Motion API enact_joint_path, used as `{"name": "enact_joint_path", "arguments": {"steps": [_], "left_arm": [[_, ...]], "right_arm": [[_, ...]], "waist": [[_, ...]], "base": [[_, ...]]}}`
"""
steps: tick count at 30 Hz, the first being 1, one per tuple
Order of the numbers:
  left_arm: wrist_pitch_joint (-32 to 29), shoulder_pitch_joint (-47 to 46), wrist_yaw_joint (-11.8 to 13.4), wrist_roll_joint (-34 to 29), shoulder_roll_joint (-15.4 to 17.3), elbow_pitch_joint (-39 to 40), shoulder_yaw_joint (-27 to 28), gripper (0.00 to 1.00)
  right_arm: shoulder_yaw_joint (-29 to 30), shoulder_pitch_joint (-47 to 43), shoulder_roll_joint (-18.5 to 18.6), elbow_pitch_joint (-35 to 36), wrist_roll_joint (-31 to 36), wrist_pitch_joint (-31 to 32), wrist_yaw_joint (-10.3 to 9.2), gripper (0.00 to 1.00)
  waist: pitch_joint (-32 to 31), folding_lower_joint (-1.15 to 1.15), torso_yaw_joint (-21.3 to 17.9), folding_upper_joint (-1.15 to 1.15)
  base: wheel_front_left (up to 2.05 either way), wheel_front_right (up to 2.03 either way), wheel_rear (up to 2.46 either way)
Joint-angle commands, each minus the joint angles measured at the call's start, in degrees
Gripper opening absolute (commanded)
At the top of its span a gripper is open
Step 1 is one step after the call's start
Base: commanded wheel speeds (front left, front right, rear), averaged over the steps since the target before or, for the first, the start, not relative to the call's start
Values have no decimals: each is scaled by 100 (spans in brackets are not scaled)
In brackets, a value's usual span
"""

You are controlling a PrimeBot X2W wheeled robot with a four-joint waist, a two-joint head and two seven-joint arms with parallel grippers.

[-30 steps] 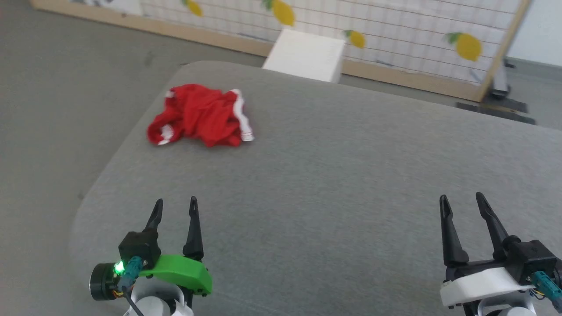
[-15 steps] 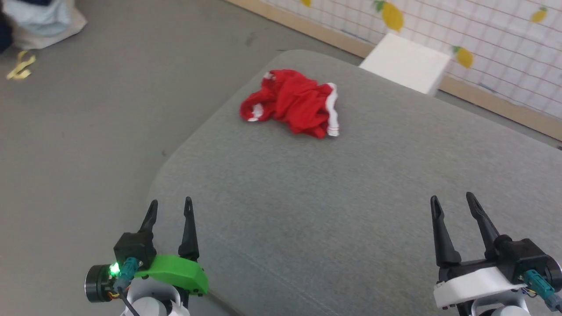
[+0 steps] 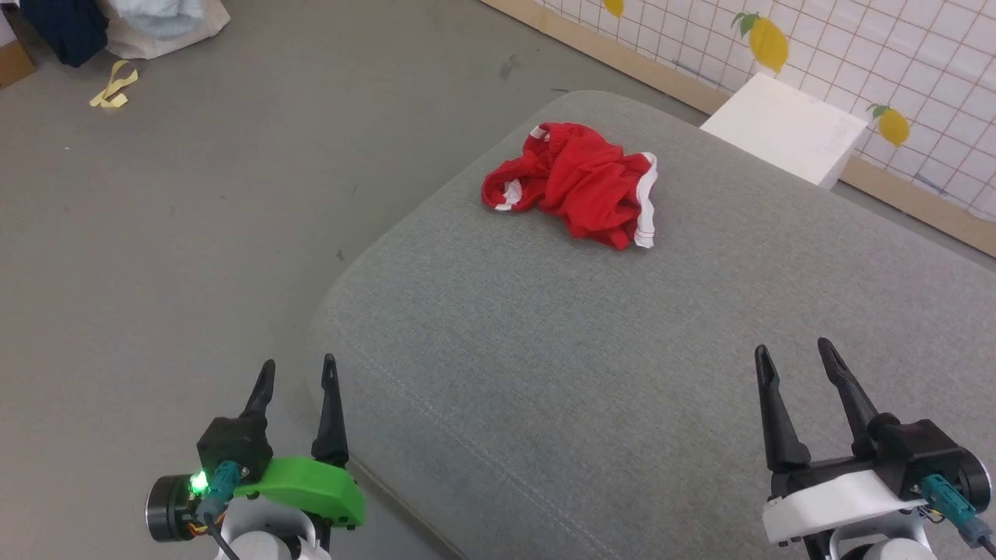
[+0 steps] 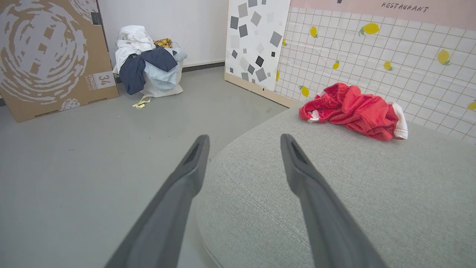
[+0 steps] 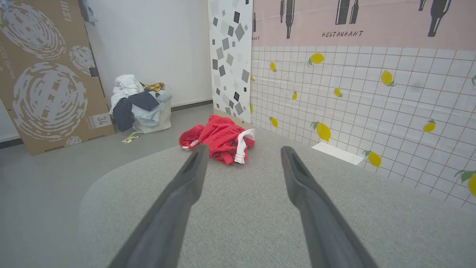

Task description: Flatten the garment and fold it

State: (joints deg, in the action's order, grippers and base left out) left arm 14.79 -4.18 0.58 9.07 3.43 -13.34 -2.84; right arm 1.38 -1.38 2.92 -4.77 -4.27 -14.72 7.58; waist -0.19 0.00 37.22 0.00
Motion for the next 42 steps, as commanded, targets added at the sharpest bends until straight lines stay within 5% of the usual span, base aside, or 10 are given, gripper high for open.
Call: {"name": "enact_joint_path", "arguments": {"steps": [1,8,14,23,28,33,42], "left_arm": [[21,22,-21,9,11,24,9,100],[21,-362,-233,372,-17,2,-5,100],[-235,-1534,-478,849,6,-41,25,100],[-1380,-3730,-663,1453,627,-185,318,100],[-2645,-4694,-683,1880,1151,-453,492,100],[-4031,-5204,-426,2301,1564,-747,751,100],[-6202,-5033,638,2586,2108,-838,1103,100]], "right_arm": [[-6,43,-4,-4,-10,-28,-9,100],[10,162,-4,83,93,-28,-9,100],[-38,566,-4,249,323,-16,-9,100],[-53,1249,-4,386,502,-5,-9,100],[-98,1612,-4,374,372,-21,-9,100],[-182,1859,-4,405,147,-26,-9,100],[-223,1934,-4,469,-131,-27,-9,100]], "waist": [[15,0,-40,0],[364,0,-295,0],[1248,0,-926,0],[2693,0,-2082,0],[3254,0,-2708,0],[3616,0,-3246,0],[3903,0,-3834,0]], "base": [[0,0,0],[0,0,0],[0,0,0],[0,0,0],[0,0,0],[0,0,0],[0,0,0]]}}
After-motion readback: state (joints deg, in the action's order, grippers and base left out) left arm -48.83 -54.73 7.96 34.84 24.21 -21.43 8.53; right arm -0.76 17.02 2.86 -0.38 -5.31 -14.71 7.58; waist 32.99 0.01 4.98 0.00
